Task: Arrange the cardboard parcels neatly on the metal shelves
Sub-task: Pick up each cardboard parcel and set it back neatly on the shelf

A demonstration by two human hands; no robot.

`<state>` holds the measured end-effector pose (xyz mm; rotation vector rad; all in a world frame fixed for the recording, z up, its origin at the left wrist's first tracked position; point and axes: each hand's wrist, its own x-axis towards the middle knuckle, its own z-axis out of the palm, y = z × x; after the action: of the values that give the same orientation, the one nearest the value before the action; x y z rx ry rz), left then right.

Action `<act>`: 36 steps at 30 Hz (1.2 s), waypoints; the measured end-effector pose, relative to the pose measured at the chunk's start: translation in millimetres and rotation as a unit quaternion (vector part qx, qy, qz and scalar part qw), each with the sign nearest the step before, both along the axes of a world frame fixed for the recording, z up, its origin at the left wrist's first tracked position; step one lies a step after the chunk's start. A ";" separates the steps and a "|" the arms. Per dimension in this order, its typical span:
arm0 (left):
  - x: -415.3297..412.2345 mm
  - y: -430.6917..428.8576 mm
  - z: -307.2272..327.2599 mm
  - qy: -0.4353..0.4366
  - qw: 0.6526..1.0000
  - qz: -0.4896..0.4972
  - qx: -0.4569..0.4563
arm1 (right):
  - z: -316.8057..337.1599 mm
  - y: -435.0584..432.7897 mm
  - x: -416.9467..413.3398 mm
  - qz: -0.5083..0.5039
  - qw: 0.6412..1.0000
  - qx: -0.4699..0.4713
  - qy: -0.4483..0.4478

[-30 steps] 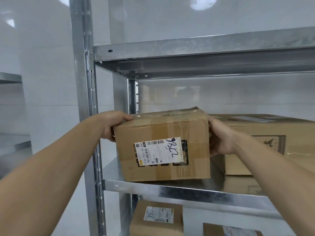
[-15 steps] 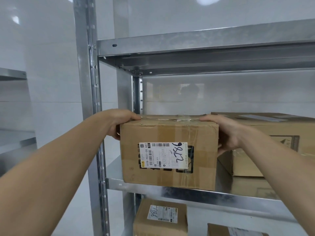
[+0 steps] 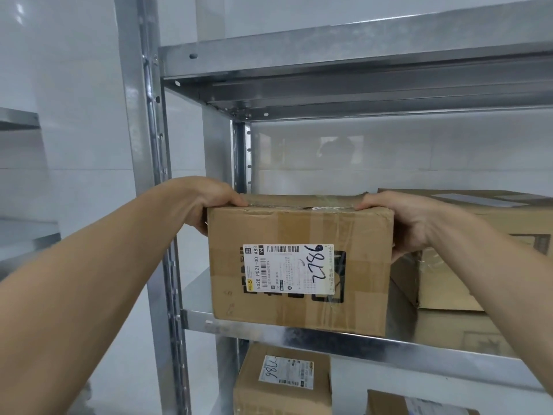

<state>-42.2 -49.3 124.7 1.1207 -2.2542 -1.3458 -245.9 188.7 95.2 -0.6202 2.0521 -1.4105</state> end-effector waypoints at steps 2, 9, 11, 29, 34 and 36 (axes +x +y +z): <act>2.0 -0.5 -2.2 0.008 1.000 0.002 0.013 | -1.3 0.5 0.5 0.004 1.000 -0.004 -0.001; 7.4 3.5 -5.9 0.043 0.998 0.012 0.047 | -3.6 9.1 7.5 -0.002 1.000 -0.028 -0.007; 9.2 6.2 -4.0 0.047 0.998 0.012 0.047 | -4.3 11.2 9.8 0.000 0.999 -0.034 -0.012; 22.1 0.9 -2.6 0.114 0.991 0.037 0.061 | -40.8 29.7 5.8 -0.035 0.950 -0.257 -0.175; 26.5 4.6 8.7 0.124 0.991 0.021 0.047 | -58.8 31.1 2.7 -0.049 0.936 -0.285 -0.203; 29.2 2.4 13.1 0.149 0.987 0.011 0.063 | -64.5 28.3 1.2 -0.042 0.943 -0.270 -0.191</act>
<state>-13.0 -46.9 137.8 0.9075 -1.9622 -1.5512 -244.7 217.1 30.7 -0.4256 1.4025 -1.9894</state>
